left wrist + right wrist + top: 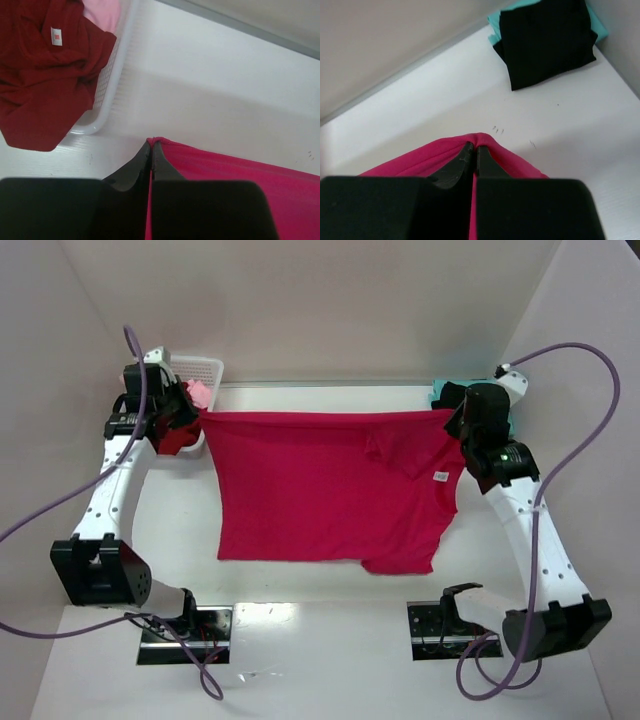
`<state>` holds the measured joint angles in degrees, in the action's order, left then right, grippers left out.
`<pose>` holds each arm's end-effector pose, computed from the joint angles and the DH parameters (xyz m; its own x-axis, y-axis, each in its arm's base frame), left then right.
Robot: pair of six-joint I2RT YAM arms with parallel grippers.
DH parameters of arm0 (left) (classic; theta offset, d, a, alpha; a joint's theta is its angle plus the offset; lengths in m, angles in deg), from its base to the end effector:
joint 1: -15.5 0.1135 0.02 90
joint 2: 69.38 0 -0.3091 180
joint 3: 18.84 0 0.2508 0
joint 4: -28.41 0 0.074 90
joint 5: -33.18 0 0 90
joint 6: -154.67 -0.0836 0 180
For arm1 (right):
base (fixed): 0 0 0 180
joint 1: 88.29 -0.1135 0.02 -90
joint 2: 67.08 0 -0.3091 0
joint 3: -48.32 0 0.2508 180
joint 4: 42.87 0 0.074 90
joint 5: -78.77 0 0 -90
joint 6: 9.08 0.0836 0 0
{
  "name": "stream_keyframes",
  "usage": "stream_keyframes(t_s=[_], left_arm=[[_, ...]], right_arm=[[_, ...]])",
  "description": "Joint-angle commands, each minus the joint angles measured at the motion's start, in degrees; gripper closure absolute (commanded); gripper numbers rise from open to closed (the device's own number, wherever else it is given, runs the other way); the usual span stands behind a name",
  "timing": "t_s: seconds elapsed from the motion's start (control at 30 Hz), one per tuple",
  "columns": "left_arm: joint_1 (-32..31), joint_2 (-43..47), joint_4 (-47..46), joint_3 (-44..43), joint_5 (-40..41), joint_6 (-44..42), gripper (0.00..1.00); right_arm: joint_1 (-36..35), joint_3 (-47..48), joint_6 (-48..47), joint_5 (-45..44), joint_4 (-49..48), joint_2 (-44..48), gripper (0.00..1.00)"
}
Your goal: Fold and stack the t-shirts
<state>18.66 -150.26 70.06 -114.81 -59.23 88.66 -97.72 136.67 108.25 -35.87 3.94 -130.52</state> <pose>0.3537 0.0160 0.4135 -0.4008 -0.4290 -0.8096 -0.1975 0.9033 -0.3808 0.2508 0.0063 0.4397 -0.2201 0.3865 -0.8957 0.3756 0.8809 0.2878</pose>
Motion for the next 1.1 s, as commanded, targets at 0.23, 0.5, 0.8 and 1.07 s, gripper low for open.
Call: stream_keyframes(t_s=[0.23, 0.5, 0.8, 1.07], left_arm=[[0.1, -1.8, -5.3, -12.0, 2.8, -3.2, 1.00], [0.1, 9.5, -4.1, -8.8, 0.7, -2.7, 1.00], [0.1, 31.6, 0.2, -2.9, 4.5, -2.7, 1.00], [0.1, 36.0, 3.1, -8.7, 7.4, -2.7, 1.00]], right_arm=[[0.6, 11.8, -0.6, -0.2, -11.6, -4.3, 1.00], [0.6, 13.0, -4.3, 2.3, -9.2, 5.9, 1.00], [0.6, 12.3, -5.4, 5.7, -4.7, 21.9, 1.00], [0.6, 17.5, -5.4, 4.0, -2.8, 25.5, 1.00]])
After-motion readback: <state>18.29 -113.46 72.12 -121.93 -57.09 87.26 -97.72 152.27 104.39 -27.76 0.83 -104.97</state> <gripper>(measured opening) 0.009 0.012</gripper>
